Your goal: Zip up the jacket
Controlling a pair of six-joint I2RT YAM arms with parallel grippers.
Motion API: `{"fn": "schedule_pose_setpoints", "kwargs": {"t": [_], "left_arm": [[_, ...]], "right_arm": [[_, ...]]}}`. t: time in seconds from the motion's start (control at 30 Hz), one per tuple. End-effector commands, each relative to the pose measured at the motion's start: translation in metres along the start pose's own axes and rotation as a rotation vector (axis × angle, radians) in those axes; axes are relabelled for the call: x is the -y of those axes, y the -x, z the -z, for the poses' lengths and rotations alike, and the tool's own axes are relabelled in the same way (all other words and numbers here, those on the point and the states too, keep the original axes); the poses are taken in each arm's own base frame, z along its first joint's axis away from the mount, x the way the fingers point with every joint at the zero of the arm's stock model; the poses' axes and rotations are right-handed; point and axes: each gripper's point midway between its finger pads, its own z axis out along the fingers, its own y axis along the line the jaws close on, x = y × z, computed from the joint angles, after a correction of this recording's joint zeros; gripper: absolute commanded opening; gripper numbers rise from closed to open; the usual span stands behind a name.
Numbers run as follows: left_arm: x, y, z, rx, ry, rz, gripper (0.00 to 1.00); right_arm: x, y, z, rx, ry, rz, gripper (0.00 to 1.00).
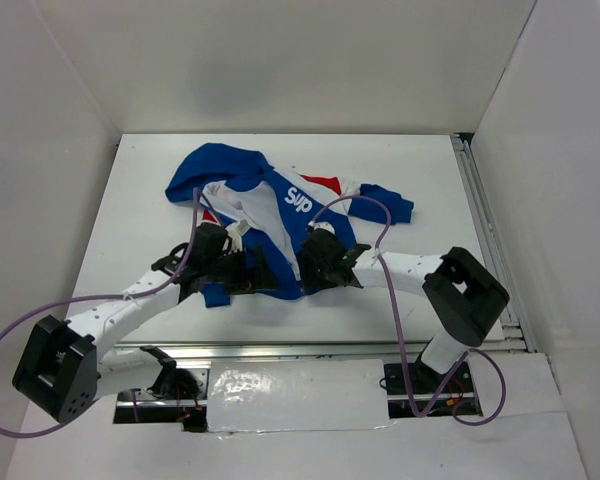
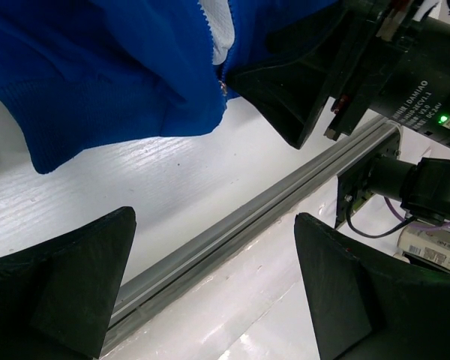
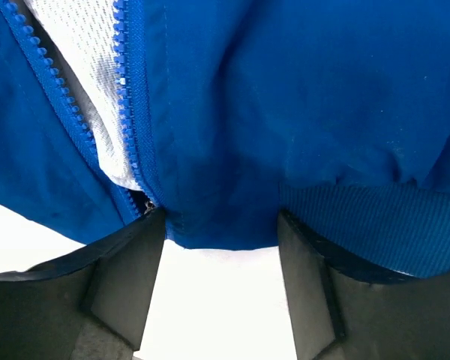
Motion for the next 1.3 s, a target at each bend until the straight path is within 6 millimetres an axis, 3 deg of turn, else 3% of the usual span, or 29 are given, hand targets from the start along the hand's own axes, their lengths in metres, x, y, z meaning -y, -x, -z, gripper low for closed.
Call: {"fn": "schedule_pose_setpoints", "kwargs": {"t": [0.0,0.13,0.27,0.3,0.37,0.5,0.63,0.73,0.83,1.13,1.27], "left_arm": [[0.013,0.008,0.007,0.034,-0.056,-0.040,0.99],[0.012,0.007,0.009,0.039,-0.049,-0.042,0.99],[0.008,0.006,0.010,0.044,-0.035,-0.038,0.99],[0.008,0.006,0.010,0.045,-0.032,-0.038,0.99],[0.008,0.007,0.010,0.047,-0.030,-0.038,0.99],[0.011,0.005,0.009,0.035,-0.052,-0.048,0.99],[0.016,0.000,0.004,0.003,-0.084,-0.069,0.99],[0.018,-0.003,-0.003,-0.021,-0.076,-0.087,0.99],[0.021,-0.004,-0.011,-0.041,-0.050,-0.094,0.99],[-0.005,-0.010,-0.034,-0.088,0.078,-0.025,0.99],[0.001,-0.007,-0.049,-0.110,0.044,-0.020,0.97]], "right_arm": [[-0.005,0.001,-0.003,0.009,0.010,-0.007,0.66],[-0.006,-0.002,-0.006,-0.004,0.008,-0.024,0.56],[-0.005,0.001,0.000,0.018,0.006,-0.030,0.25],[-0.006,0.003,0.003,0.026,0.012,-0.031,0.25],[-0.005,0.004,0.013,0.044,0.022,-0.039,0.24],[-0.014,0.015,0.047,0.127,0.126,-0.063,0.00],[-0.020,0.023,0.072,0.205,0.234,-0.072,0.00],[-0.022,0.026,0.079,0.220,0.287,-0.077,0.00],[-0.025,0.020,0.076,0.205,0.316,-0.065,0.00],[-0.015,0.000,0.052,0.123,0.294,-0.079,0.00],[-0.014,-0.002,0.050,0.125,0.301,-0.092,0.00]]}}
